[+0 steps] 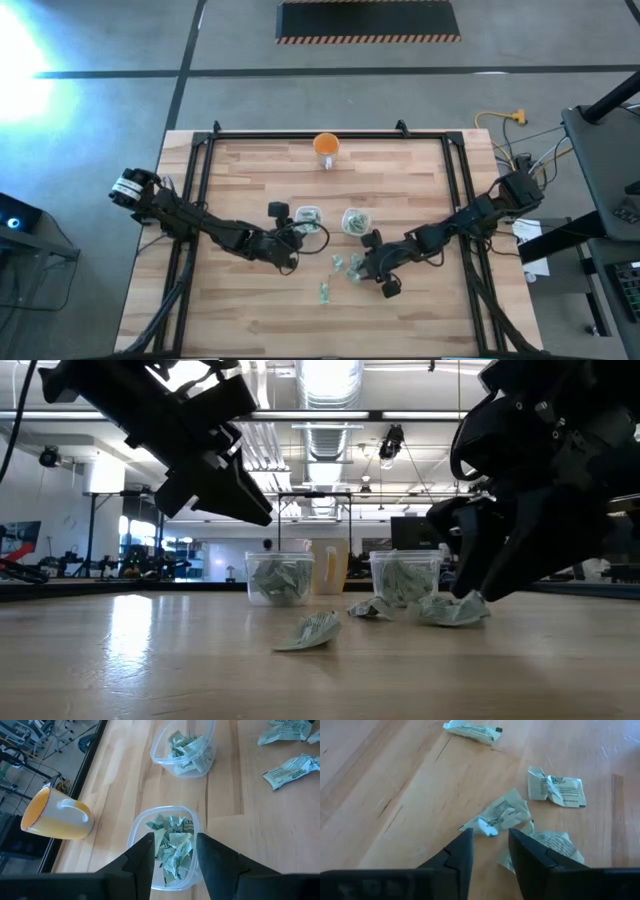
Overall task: Pick and place Stevia / Truvia into bins
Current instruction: Put the green stevia packet into the right transparent container
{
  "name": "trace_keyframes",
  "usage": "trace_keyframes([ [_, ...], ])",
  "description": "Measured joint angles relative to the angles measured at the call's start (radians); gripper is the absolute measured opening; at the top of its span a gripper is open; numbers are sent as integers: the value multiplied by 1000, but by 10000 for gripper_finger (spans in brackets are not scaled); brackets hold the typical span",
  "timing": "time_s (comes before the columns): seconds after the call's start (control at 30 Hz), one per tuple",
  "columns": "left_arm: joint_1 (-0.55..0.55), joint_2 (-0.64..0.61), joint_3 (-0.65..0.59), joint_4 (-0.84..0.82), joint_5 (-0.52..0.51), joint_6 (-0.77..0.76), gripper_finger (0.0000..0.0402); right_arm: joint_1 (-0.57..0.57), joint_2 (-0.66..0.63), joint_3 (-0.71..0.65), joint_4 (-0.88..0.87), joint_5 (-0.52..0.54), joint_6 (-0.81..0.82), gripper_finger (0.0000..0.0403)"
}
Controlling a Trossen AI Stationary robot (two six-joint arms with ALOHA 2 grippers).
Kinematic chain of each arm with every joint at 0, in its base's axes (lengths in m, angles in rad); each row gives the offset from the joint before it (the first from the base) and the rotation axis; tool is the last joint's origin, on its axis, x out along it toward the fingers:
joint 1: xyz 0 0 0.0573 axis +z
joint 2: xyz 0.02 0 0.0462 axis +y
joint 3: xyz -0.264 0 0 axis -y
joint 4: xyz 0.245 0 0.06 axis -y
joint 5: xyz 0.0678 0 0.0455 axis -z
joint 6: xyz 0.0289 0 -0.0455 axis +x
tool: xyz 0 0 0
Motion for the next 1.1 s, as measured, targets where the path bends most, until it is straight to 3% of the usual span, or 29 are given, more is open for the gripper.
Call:
trace_keyframes([
  [0.23,-1,0,0,0,1,0,130,0,7,0,18,0,-5,167],
  [0.47,-1,0,0,1,1,0,130,0,45,13,35,-2,-26,180],
  [1.1,-1,0,-5,1,1,1,130,0,53,34,24,-12,-79,105],
])
